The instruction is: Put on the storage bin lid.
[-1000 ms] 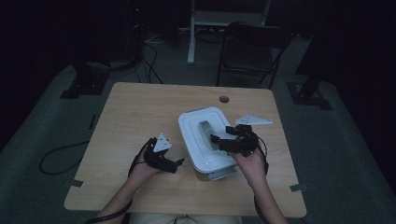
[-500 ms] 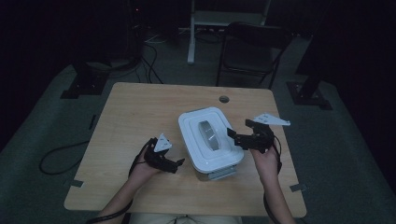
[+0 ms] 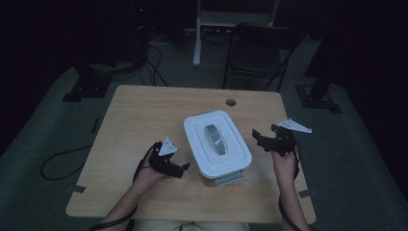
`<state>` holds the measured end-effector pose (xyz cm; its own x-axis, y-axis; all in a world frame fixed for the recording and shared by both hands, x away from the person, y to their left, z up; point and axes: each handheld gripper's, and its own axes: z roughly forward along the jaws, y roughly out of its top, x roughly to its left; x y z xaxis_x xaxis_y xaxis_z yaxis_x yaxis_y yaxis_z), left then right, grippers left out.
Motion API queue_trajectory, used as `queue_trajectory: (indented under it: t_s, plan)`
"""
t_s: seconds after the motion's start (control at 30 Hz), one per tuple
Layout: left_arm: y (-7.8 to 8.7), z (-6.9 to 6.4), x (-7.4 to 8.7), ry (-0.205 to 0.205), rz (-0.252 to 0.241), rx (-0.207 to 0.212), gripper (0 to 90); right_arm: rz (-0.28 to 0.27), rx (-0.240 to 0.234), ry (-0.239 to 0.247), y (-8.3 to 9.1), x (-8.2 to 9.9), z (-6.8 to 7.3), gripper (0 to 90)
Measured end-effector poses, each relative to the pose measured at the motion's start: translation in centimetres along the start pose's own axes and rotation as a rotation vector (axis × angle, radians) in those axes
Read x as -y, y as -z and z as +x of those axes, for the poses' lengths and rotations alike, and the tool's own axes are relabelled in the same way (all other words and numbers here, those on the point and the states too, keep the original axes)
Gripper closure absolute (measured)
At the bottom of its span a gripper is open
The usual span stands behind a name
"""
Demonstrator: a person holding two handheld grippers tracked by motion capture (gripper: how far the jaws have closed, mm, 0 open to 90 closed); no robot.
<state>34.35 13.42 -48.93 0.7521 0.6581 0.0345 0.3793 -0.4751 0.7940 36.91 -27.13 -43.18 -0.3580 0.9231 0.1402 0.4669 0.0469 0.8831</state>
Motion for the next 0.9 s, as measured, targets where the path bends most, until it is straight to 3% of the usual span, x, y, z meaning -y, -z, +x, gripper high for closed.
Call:
queue_trajectory:
  t_s: [0.13,0.27,0.47,0.67,0.73,0.9]
  plan:
    - [0.0,0.3,-0.1,0.005,0.002,-0.002,1.2,0.051,0.011,-0.025,-1.0,1.8,-1.2,12.9]
    - [-0.1,0.5,-0.3,0.007,-0.001,-0.01,1.2,0.09,-0.004,-0.029,-2.0,3.5,-1.2,12.9]
    - [-0.6,0.9,-0.9,0.011,-0.002,-0.016,1.2,0.133,-0.075,-0.001,-3.6,6.0,0.3,12.9]
    - [-1.1,0.9,-1.5,0.009,0.0,-0.014,1.2,0.171,-0.126,0.037,-4.5,7.2,1.8,12.9]
    - [-1.3,0.9,-1.7,0.009,-0.002,-0.014,1.2,0.165,-0.158,0.028,-4.6,7.5,2.0,16.0]
    - [-1.6,1.3,-1.9,0.004,0.014,-0.025,1.2,0.146,-0.163,0.028,-4.2,8.0,2.0,17.9]
